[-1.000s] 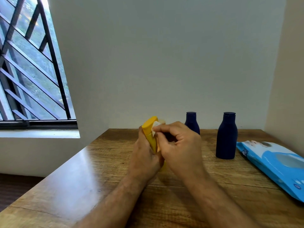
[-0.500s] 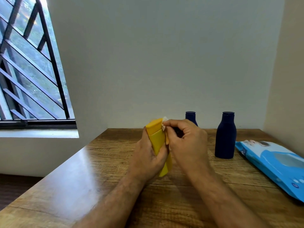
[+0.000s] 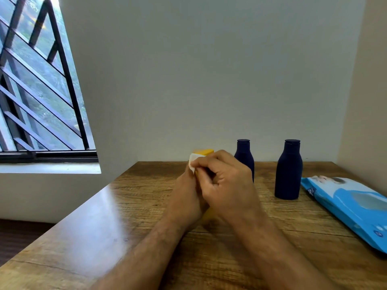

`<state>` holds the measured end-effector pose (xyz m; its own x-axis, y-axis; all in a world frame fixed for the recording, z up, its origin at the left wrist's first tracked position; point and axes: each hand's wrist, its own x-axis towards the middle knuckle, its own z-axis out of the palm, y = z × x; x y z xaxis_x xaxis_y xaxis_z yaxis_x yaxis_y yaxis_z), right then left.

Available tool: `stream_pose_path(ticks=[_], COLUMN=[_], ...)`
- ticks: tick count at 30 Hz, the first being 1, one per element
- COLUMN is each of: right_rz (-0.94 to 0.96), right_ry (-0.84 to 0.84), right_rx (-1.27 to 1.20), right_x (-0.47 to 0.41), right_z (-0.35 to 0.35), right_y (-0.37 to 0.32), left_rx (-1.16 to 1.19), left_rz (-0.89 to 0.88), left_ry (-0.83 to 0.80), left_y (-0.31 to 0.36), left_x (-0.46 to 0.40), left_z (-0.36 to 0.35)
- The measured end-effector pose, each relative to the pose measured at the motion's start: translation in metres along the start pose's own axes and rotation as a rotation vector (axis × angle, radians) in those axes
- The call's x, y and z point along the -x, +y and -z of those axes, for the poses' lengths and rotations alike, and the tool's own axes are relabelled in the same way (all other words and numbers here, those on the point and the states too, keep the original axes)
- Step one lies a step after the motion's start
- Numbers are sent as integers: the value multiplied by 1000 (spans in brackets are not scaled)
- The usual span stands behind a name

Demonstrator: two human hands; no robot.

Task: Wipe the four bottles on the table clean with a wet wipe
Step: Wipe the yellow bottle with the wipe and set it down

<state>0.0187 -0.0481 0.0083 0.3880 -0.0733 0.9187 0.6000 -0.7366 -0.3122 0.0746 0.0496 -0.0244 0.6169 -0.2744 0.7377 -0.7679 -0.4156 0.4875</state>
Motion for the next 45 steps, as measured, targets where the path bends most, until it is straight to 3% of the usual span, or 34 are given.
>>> stream_pose_path(ticks=[3,7,13,17,26,29,38,41,45], right_rz=[-208,-442,-381,-547,-746,-756,-963,-883,-470], right_ry=[17,62,-75,15,84,60,40,23,-59], right_rx=[-126,-208,-168,-376,-556,-581,-999,-923,-381], right_x=[-3,-6,-3,-7,-13,-13,-15,-14,-7], right_z=[4,7,3,2,7,7,7,8,9], right_y=[10,23,16,18,32,33,35,34,23], left_rx=[186,178,366,543,764,687,782,767,783], left_rz=[65,114,305,444,467,492,472,467,381], left_ry=[16,-14,95,69,-90,-137,-277,-236,-183], left_y=[3,3,-4,-9,-10,-11,-13,-12,-14], left_x=[1,2,0,-5,-7,-6,-1,-3,-3], left_z=[0,0,0,-1,-4,-4,-4,-8,-11])
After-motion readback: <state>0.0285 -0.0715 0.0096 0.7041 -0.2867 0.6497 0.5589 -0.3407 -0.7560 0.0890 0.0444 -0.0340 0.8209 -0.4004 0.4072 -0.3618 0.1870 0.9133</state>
